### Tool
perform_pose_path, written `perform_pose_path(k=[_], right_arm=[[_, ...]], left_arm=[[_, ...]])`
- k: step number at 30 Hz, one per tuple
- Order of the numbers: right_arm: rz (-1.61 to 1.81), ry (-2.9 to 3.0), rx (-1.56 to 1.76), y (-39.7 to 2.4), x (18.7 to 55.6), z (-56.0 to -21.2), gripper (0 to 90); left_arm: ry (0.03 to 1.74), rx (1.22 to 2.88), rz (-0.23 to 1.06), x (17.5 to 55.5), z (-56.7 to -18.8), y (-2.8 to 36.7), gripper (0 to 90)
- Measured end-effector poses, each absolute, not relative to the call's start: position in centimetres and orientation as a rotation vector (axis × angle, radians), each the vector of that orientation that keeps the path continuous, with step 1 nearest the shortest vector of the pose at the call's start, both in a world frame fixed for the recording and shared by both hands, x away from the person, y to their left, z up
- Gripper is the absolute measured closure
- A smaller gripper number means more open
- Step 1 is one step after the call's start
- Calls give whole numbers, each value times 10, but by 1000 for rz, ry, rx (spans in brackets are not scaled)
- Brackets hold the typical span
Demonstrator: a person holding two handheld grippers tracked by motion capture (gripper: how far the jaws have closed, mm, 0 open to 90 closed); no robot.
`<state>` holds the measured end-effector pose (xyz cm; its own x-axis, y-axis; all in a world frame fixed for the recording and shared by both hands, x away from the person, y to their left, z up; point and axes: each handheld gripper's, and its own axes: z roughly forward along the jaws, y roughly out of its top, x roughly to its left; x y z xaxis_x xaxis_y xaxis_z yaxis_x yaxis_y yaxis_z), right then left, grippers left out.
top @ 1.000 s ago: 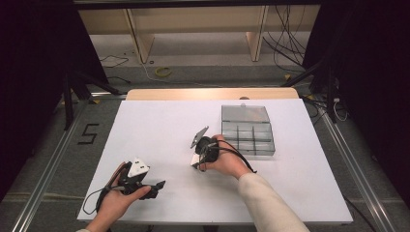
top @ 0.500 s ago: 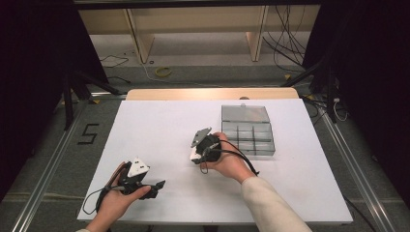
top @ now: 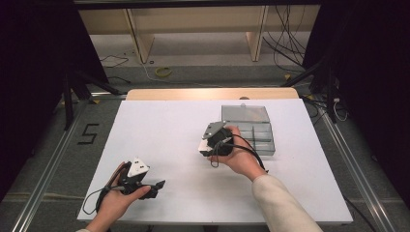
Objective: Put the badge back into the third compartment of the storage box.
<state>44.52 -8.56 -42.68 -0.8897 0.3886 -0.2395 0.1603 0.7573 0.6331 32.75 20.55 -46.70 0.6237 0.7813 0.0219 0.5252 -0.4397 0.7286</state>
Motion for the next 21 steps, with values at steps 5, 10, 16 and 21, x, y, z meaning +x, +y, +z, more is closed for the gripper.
perform_pose_path(k=[5, 10, 16, 21], right_arm=[[878, 2584, 452, -97, 447, -422, 340], [867, 2570, 485, -107, 449, -419, 340], [868, 2551, 506, -117, 451, -416, 340], [863, 2539, 519, -124, 452, -414, 340]], left_arm=[[1020, 2143, 469, 327, -467, 205, 214], [1020, 2144, 469, 327, -467, 205, 214], [1018, 2144, 471, 328, -467, 206, 214], [1018, 2144, 471, 327, -467, 206, 214]])
